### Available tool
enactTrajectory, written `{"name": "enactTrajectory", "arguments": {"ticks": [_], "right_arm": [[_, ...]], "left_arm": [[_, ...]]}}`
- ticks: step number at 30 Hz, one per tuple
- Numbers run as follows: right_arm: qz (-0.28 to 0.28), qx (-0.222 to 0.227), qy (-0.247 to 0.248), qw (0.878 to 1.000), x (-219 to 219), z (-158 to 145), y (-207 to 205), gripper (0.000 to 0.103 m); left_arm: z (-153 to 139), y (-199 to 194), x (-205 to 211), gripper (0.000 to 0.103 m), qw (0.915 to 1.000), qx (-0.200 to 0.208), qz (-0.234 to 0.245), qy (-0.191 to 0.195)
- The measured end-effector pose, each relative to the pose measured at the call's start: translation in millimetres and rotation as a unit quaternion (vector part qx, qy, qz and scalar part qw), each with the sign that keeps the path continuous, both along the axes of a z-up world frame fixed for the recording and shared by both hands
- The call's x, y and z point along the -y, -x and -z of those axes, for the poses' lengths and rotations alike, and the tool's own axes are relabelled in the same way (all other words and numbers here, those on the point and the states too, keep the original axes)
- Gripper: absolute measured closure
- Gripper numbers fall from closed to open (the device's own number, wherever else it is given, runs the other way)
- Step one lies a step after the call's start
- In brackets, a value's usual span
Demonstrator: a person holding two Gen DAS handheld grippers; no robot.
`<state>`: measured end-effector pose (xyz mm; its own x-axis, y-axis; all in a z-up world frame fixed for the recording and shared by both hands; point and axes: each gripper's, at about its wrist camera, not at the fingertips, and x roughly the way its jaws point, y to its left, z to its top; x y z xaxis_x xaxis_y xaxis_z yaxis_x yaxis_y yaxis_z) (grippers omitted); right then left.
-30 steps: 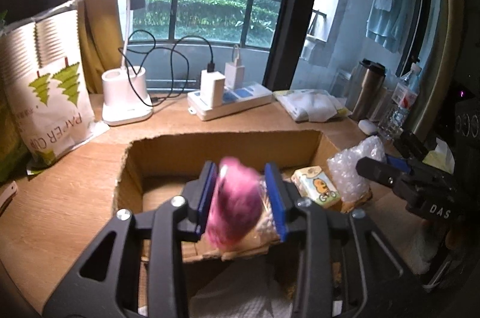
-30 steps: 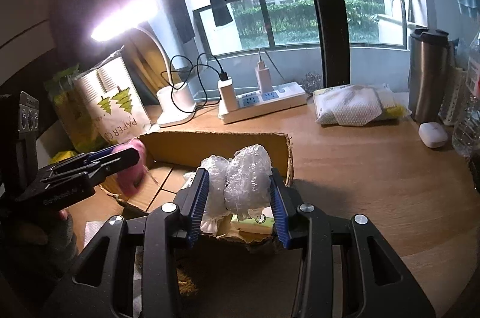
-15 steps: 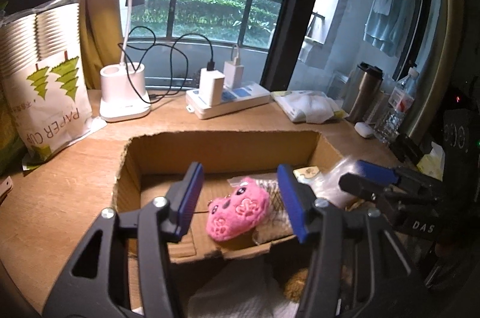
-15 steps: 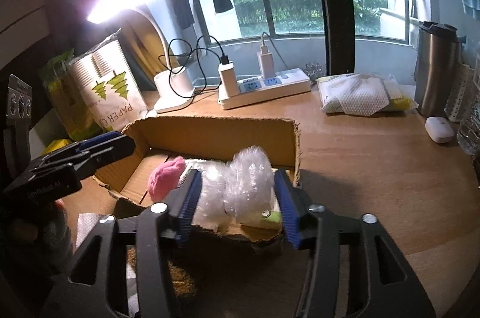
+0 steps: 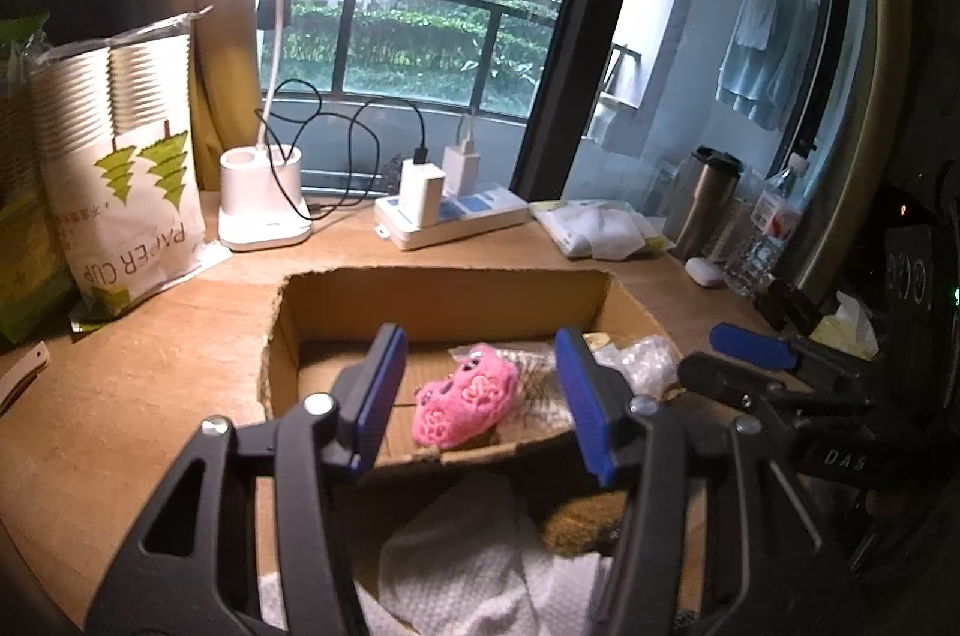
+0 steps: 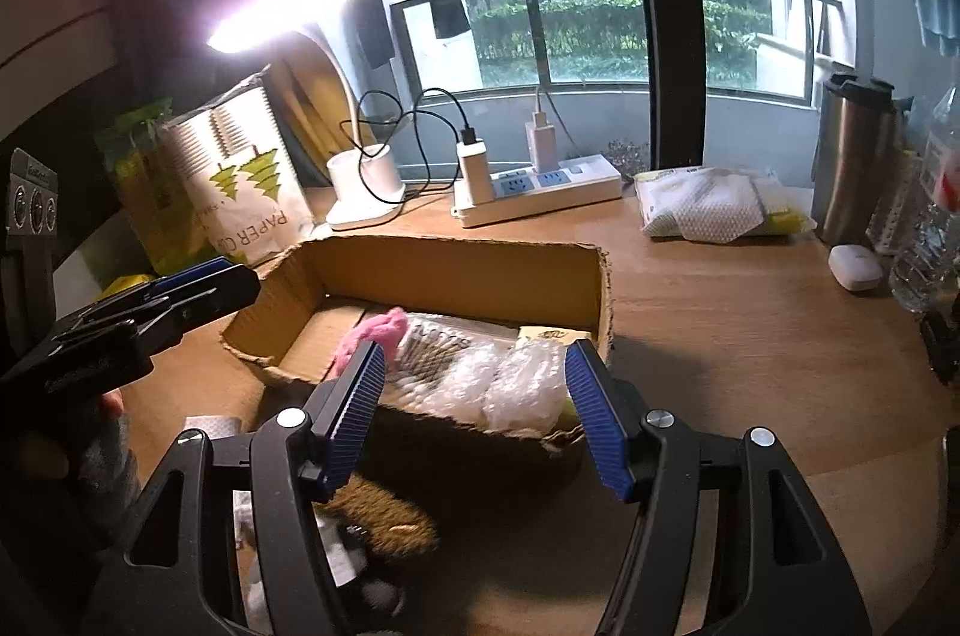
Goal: Organize soft objects
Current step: 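Open the left tool to drop the plush while the right releases the bubble bundles into the box, then move the left tool to the white cloth wipe while the right tool approaches the brown fuzzy brush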
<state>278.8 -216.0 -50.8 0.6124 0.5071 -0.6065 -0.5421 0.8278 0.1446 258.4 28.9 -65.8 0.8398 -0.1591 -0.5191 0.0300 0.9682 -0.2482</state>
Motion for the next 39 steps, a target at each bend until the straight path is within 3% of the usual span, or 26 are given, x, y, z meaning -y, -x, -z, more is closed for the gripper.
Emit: {"name": "enactTrajectory", "arguments": {"ticks": [5, 7, 9, 21, 39], "right_arm": [[-0.003, 0.008, -0.001, 1.000, -3.5, -6.5, 14.7, 0.037], [-0.004, 0.012, 0.001, 1.000, -5.3, -9.2, 21.1, 0.037], [-0.005, 0.014, 0.002, 1.000, -7.0, -11.8, 25.9, 0.037], [-0.016, 0.022, 0.010, 1.000, -21.1, -16.5, 54.1, 0.037], [-0.021, -0.017, 0.039, 0.999, -36.0, 23.5, 67.9, 0.037]], "left_arm": [[-7.0, 14.7, 0.9, 0.047, 0.9999, 0.012, 0.004, 0.000], [-7.9, 21.7, -0.2, 0.037, 0.9999, 0.014, 0.004, 0.003], [-8.5, 27.9, -0.9, 0.033, 0.9998, 0.017, 0.002, 0.005], [-0.2, 60.5, -9.2, 0.032, 0.9999, 0.012, -0.001, 0.000], [49.9, 78.4, -33.3, 0.032, 0.9991, -0.035, -0.014, 0.016]]}}
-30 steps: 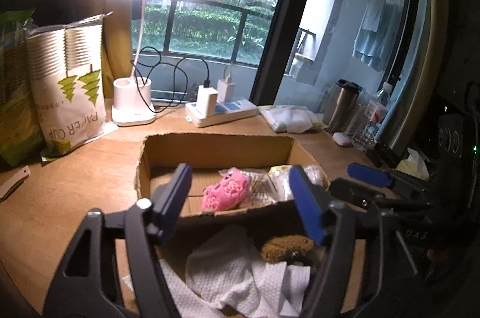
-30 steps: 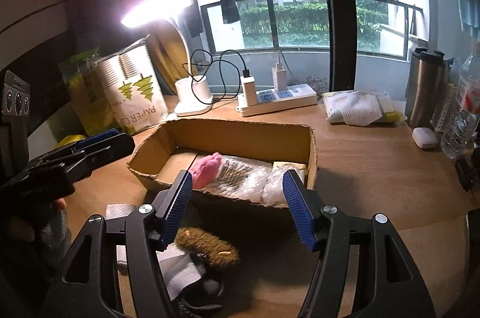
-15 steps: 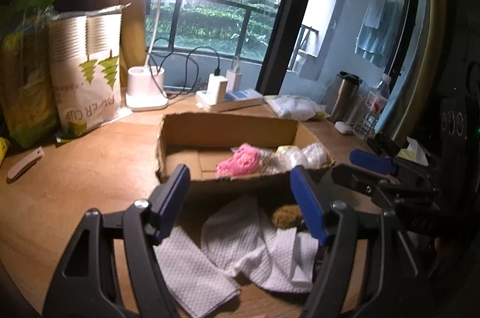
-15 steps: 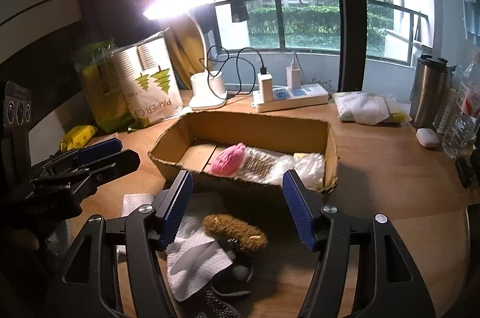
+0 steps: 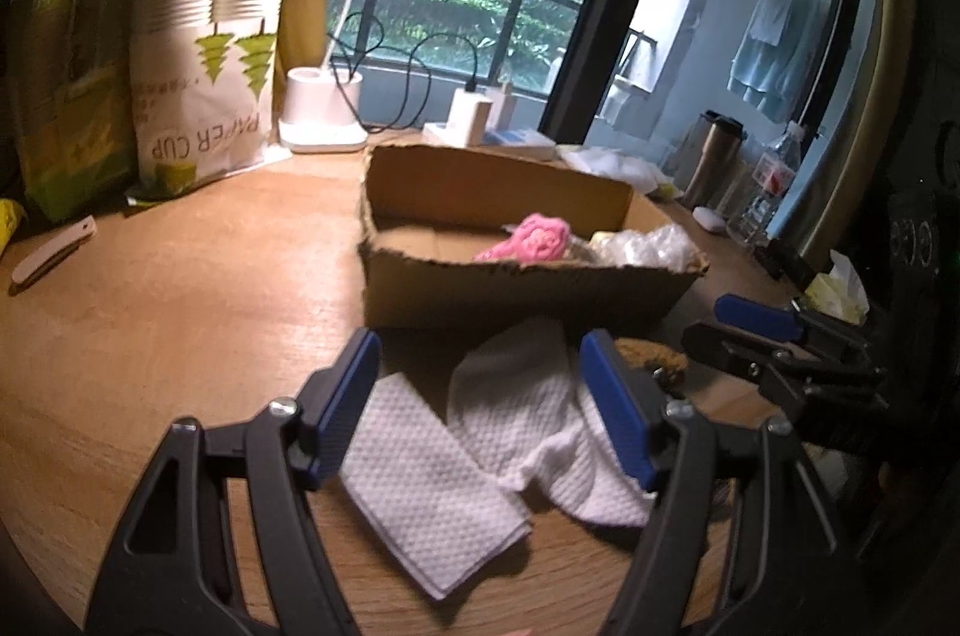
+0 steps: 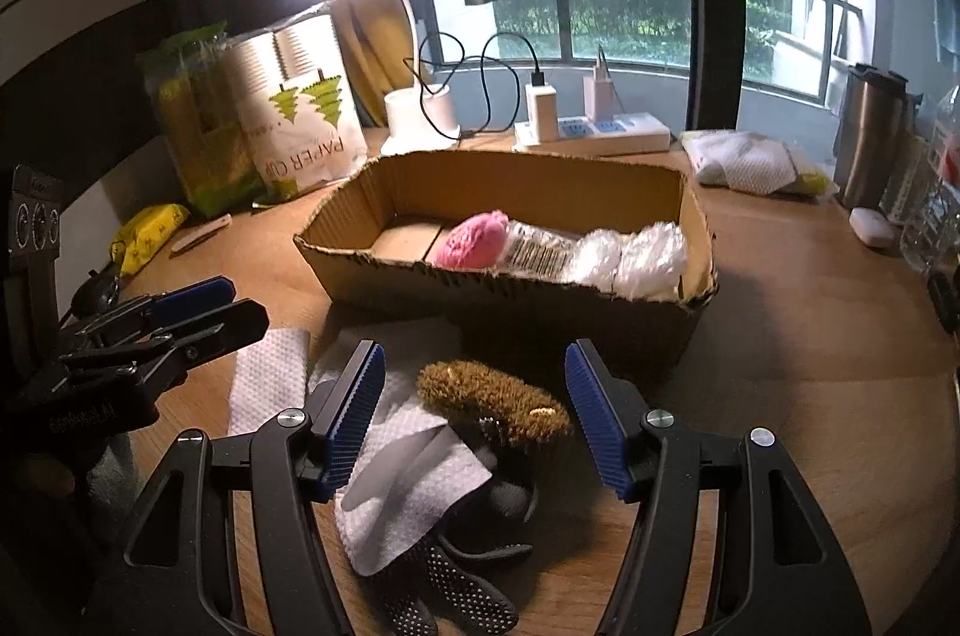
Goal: Organize soft objects
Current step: 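Move the left tool to the white cloth wipe while the right tool approaches the brown fuzzy brush, then close the left tool on the white wipe while the right tool grips the brown fuzzy brush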
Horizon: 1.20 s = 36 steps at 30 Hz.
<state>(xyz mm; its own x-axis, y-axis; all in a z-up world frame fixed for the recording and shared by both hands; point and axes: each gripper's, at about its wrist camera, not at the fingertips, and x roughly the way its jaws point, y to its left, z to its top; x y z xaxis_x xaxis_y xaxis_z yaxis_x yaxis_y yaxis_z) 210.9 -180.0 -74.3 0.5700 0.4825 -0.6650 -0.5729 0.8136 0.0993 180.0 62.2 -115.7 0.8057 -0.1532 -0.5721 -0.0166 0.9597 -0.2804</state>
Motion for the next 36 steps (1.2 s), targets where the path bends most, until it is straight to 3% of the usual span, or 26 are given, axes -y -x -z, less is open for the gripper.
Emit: {"name": "enactTrajectory", "arguments": {"ticks": [7, 16, 22, 27, 35, 36], "right_arm": [[0.003, -0.011, 0.009, 1.000, -2.1, 12.3, -5.8, 0.037], [0.015, -0.028, 0.012, 0.999, 1.7, 25.5, -17.7, 0.037], [0.018, -0.041, 0.012, 0.999, 3.0, 34.4, -24.4, 0.037], [0.015, -0.053, 0.008, 0.998, 1.6, 40.8, -28.7, 0.037], [0.011, -0.070, 0.007, 0.997, 0.8, 46.9, -34.4, 0.037], [0.010, -0.071, 0.007, 0.997, 0.6, 47.3, -34.6, 0.042]], "left_arm": [[16.5, -4.7, -3.8, 0.032, 0.9995, -0.031, -0.009, -0.002], [45.1, -13.9, -14.4, 0.032, 0.9924, -0.112, -0.045, -0.024], [53.2, -13.8, -6.0, 0.032, 0.9875, -0.134, -0.040, -0.074], [52.8, -12.9, -2.7, 0.034, 0.9860, -0.136, -0.039, -0.088], [49.0, -8.8, 1.0, 0.073, 0.9873, -0.130, -0.030, -0.086], [47.7, -8.0, 2.4, 0.077, 0.9875, -0.128, -0.028, -0.087]]}}
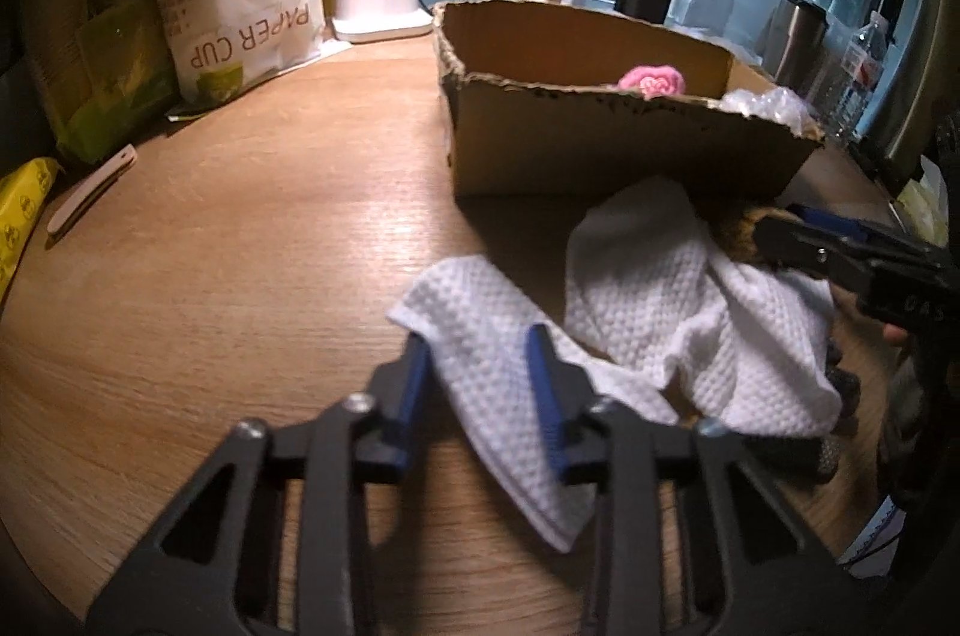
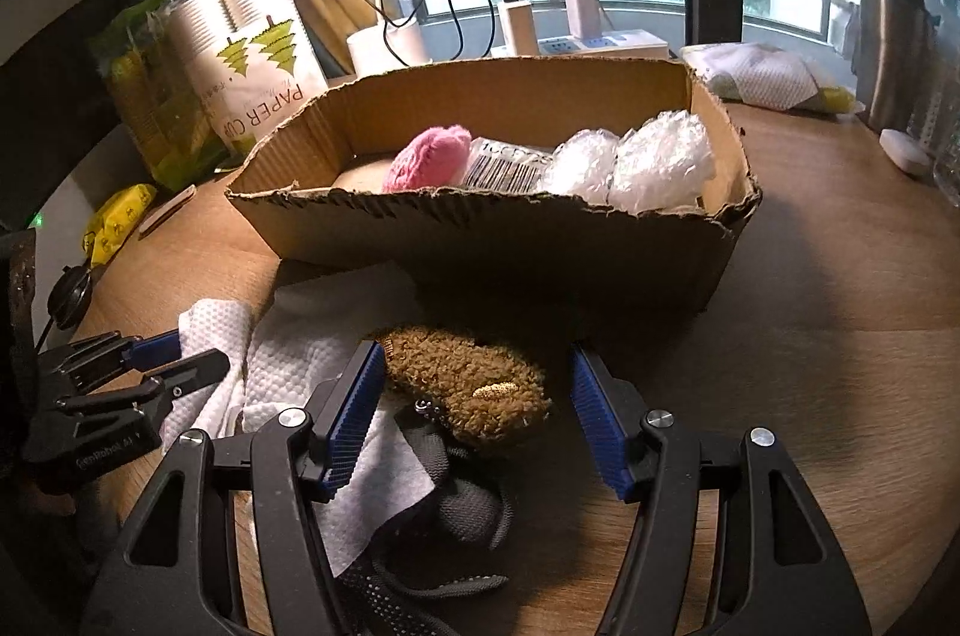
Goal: Organize soft objects
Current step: 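Close the left tool on the white wipe while the right tool grips the brown fuzzy brush, then lift the wipe with the left tool while the right carries the fuzzy brush over the box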
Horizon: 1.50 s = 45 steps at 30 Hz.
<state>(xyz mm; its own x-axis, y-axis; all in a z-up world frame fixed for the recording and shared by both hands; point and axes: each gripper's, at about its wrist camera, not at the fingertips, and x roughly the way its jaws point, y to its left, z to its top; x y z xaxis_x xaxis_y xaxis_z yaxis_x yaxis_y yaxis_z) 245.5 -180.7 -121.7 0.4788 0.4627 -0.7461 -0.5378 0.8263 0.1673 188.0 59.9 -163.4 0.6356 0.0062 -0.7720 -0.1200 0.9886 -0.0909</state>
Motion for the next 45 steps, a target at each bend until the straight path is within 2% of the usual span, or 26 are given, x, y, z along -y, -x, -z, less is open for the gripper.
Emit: {"name": "enactTrajectory", "arguments": {"ticks": [2, 4, 6, 10, 29, 45], "right_arm": [[0.000, 0.000, 0.003, 1.000, -0.5, 0.9, 0.0, 0.052], [-0.001, 0.000, 0.005, 1.000, -0.6, 2.1, 1.0, 0.055], [-0.001, 0.001, 0.003, 1.000, 0.8, 1.5, 2.4, 0.060], [0.002, 0.012, 0.001, 1.000, 3.9, -3.3, 6.1, 0.069], [0.020, 0.076, -0.008, 0.997, 16.3, -55.7, 27.7, 0.070], [0.026, 0.108, -0.037, 0.993, 33.2, -87.5, 32.6, 0.070]], "left_arm": [[-2.7, 0.3, 1.5, 0.080, 1.0000, 0.004, 0.002, -0.002], [-6.1, 1.2, 1.7, 0.083, 0.9999, 0.009, 0.005, 0.000], [-8.9, 1.8, 2.5, 0.091, 0.9999, 0.013, 0.008, -0.001], [-13.7, 3.8, 4.0, 0.094, 0.9997, 0.019, 0.015, 0.003], [-68.6, 18.1, -0.9, 0.096, 0.9943, 0.101, 0.031, 0.012], [-98.9, 9.4, 7.3, 0.095, 0.9906, 0.130, 0.040, -0.001]]}}
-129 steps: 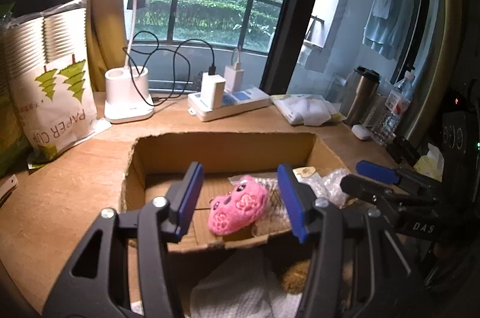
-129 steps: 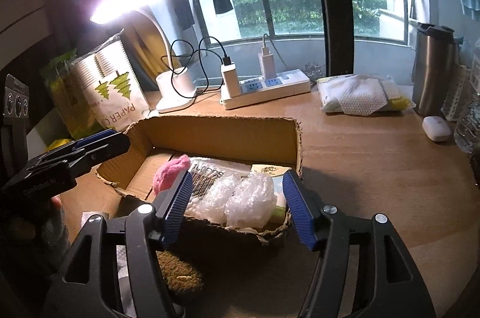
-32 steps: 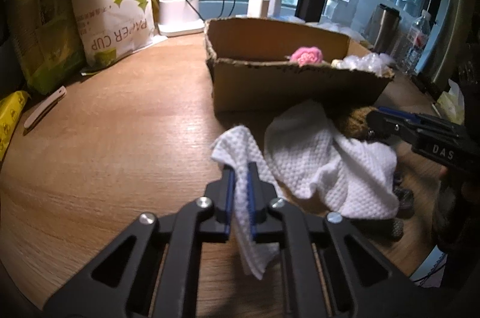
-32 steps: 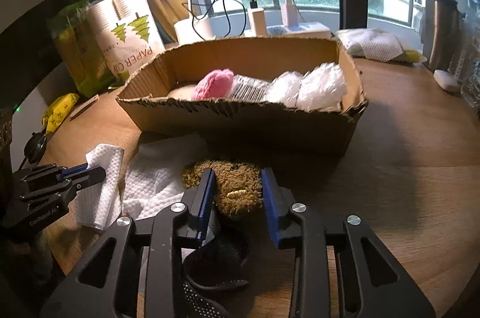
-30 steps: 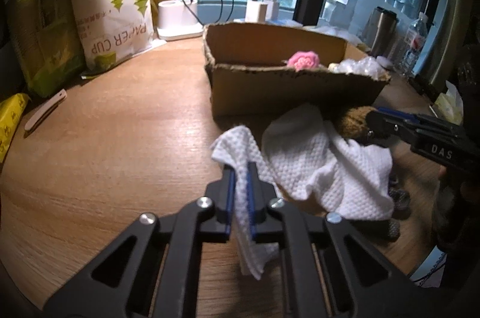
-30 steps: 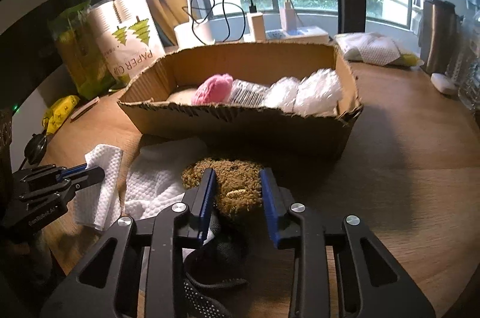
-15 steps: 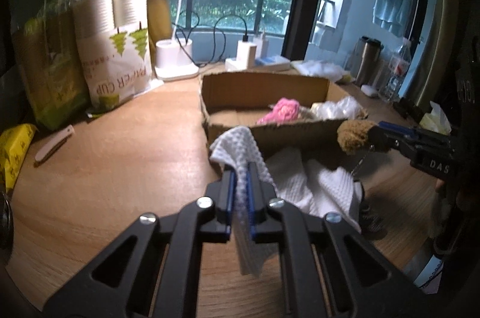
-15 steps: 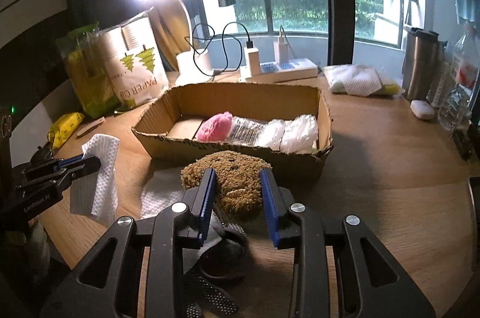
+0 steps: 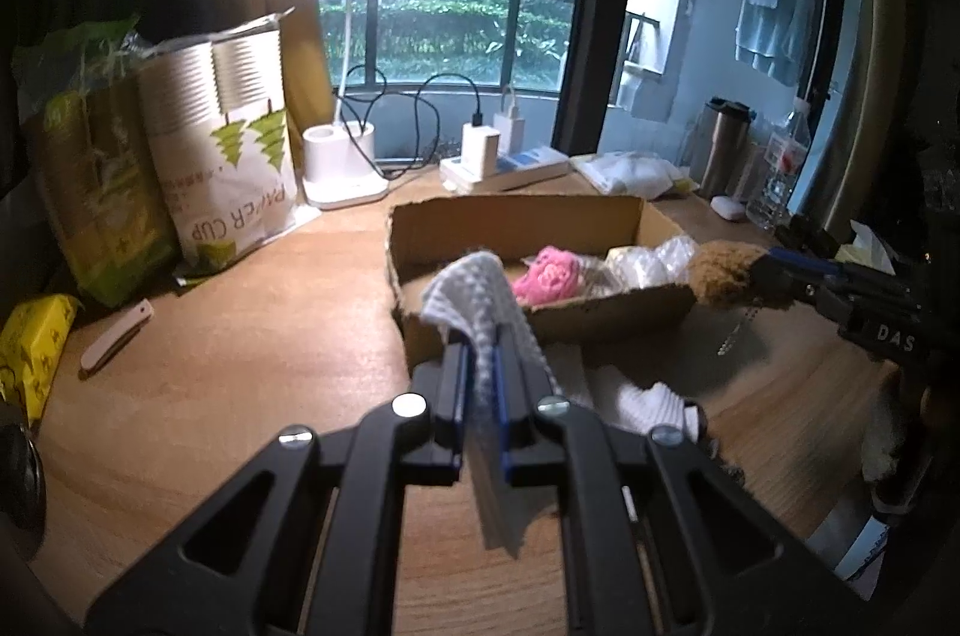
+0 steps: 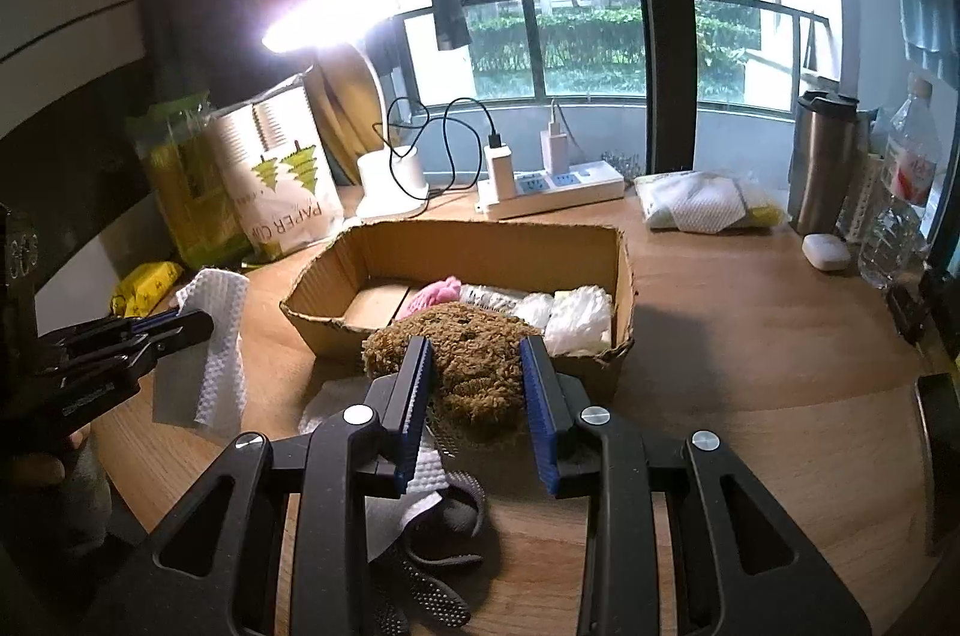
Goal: Organize soft objects
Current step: 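Lift the wipe with the left tool while the right carries the fuzzy brush over the box, then lower the wipe into the box with the left tool while the right lowers the brush in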
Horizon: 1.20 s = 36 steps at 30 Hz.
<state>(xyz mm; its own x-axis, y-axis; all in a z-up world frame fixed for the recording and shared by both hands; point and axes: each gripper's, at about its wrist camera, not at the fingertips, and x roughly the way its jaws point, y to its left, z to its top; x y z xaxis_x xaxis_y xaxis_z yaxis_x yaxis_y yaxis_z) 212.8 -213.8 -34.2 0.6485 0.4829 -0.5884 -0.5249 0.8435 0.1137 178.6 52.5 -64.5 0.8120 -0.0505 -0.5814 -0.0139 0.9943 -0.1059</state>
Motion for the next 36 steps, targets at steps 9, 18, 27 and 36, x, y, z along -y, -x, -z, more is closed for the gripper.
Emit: {"name": "enactTrajectory", "arguments": {"ticks": [9, 18, 27, 36], "right_arm": [[-0.002, 0.006, -0.009, 1.000, 4.9, -4.2, -6.5, 0.070], [0.002, 0.004, -0.026, 1.000, 9.9, -5.5, -21.2, 0.070], [-0.004, 0.005, -0.034, 0.999, 6.8, -7.9, -36.6, 0.070], [-0.008, 0.004, -0.029, 1.000, -4.2, -6.5, -51.3, 0.070]], "left_arm": [[-9.0, -22.9, 2.2, 0.095, 0.9999, 0.012, 0.004, 0.000], [-16.1, -49.6, 3.9, 0.093, 0.9997, 0.023, 0.003, -0.009], [-14.9, -69.9, 3.0, 0.093, 0.9997, 0.024, 0.002, -0.010], [-6.1, -93.2, -8.9, 0.093, 0.9996, 0.026, 0.001, -0.014]]}}
